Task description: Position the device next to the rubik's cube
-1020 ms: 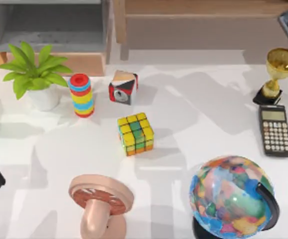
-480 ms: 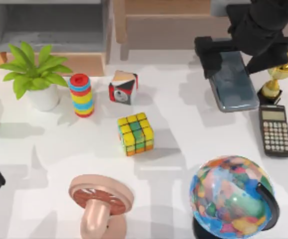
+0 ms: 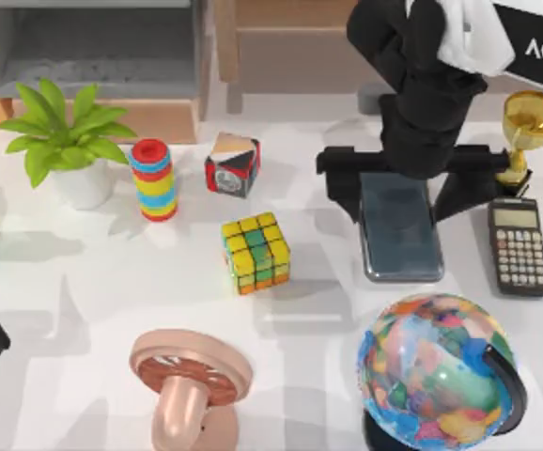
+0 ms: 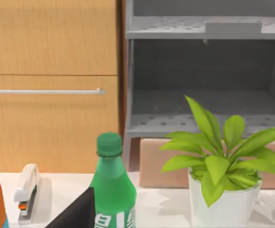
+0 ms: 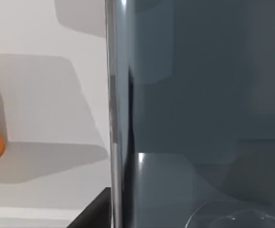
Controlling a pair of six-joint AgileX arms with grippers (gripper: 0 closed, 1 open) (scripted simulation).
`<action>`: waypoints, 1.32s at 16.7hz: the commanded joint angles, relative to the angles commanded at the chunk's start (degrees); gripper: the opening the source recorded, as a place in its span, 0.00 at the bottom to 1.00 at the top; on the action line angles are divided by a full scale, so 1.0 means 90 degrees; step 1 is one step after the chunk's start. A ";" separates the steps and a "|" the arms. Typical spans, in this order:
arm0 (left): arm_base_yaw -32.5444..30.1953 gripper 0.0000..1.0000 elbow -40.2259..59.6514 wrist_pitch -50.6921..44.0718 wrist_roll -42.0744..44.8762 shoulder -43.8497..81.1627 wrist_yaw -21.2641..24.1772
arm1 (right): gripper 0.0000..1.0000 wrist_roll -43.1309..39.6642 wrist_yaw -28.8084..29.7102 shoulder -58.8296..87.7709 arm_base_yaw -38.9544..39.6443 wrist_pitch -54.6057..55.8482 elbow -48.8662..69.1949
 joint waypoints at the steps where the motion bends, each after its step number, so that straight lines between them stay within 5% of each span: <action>1: 0.0000 1.00 0.0000 0.0000 0.0000 0.0000 0.0000 | 0.00 0.0107 0.0046 0.0054 0.0022 0.0002 -0.0031; 22: 0.0000 1.00 0.0000 0.0000 0.0000 0.0000 0.0000 | 0.00 0.0229 -0.0176 -0.0023 -0.0033 0.0198 0.0159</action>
